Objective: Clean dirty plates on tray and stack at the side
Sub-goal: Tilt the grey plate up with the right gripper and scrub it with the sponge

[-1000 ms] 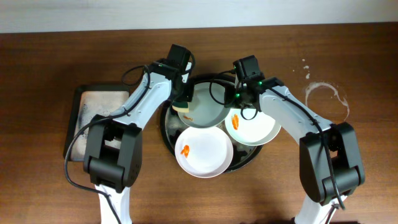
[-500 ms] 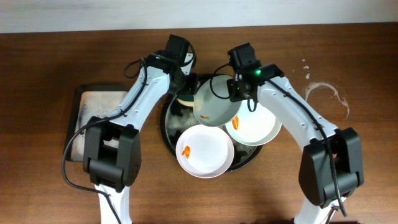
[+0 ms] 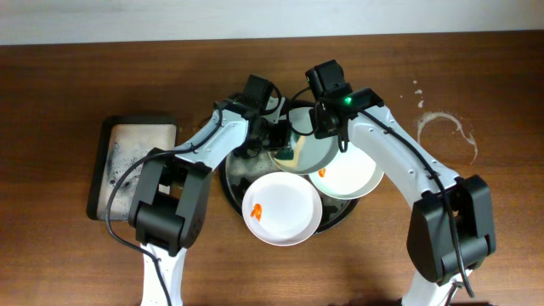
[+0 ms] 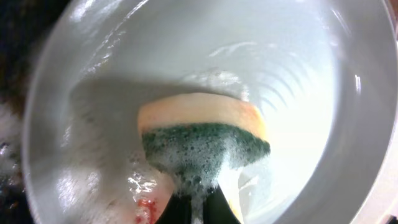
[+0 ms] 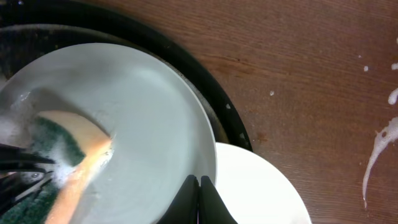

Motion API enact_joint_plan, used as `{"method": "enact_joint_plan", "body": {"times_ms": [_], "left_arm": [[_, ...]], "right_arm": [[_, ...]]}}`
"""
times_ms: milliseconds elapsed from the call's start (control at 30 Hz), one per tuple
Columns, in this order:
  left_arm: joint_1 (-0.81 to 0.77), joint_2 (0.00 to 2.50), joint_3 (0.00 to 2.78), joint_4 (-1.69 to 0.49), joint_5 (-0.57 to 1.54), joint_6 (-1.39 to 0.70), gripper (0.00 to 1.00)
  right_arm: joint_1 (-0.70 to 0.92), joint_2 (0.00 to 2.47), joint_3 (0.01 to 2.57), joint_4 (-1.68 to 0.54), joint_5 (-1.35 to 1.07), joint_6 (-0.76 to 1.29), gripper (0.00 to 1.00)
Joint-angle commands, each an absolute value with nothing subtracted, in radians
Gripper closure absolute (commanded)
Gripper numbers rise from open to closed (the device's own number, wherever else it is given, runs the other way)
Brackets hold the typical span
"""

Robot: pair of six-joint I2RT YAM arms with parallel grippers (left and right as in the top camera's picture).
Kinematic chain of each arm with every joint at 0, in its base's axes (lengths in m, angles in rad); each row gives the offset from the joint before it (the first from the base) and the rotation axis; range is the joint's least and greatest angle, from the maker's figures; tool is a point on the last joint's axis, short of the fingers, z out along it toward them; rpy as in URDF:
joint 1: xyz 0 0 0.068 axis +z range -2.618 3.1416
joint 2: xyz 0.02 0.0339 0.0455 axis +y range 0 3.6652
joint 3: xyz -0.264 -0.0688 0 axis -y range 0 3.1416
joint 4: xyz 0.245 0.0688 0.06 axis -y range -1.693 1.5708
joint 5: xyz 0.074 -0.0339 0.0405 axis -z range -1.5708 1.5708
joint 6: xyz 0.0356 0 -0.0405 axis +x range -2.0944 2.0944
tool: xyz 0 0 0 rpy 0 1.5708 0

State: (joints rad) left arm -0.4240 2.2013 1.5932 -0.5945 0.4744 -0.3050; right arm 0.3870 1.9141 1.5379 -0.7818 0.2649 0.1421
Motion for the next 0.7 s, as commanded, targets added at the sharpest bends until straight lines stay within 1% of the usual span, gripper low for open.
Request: {"method": "enact_joint_plan", "body": {"times_ms": [0,100,167,200,233,333,367,433,467,533,667], "left_arm": [[-0.426,2.233,1.572,-0.645,0.315,-0.36,1.0],[-0.398,2.233,1.573,-0.648,0.293,-0.371,1.0],[-0.373,2.233,1.573,-0.661,0.29,-0.371,1.0],[-0.362,2.233,1.572,-0.669,0.291,-0.37,1.0],[-0.358,2.233,1.572,-0.67,0.291,-0.37,1.0],[-0.36,2.233,1.572,-0.671,0.29,-0.369,1.0],[-0.36,2.233,1.572,-0.671,0.29,-0.369,1.0],[-0.36,2.233,1.572,-0.671,0.29,-0.366,1.0],[-0.361,2.233,1.572,-0.671,0.29,-0.366,1.0],[-0.361,2.233,1.572,-0.67,0.29,-0.366,1.0],[-0.361,2.233,1.572,-0.668,0.291,-0.366,1.0]], "right_arm": [[0.393,1.885,1.566,-0.781,0.267,0.138,0.96],[0.392,1.886,1.565,-0.815,0.263,0.147,0.96],[0.38,1.891,1.564,-0.847,0.221,0.199,0.95],[0.365,1.898,1.562,-0.852,0.167,0.207,0.76],[0.344,1.909,1.56,-0.858,0.138,0.242,0.65],[0.272,1.97,1.551,-0.865,0.014,0.259,0.51],[0.238,1.992,1.551,-0.875,-0.006,0.288,0.5],[0.192,2.012,1.55,-0.872,-0.107,0.285,0.5],[0.174,2.019,1.549,-0.87,-0.147,0.278,0.53],[0.15,2.056,1.547,-0.868,-0.259,0.253,0.67],[0.163,2.077,1.547,-0.865,-0.303,0.24,0.67]]}}
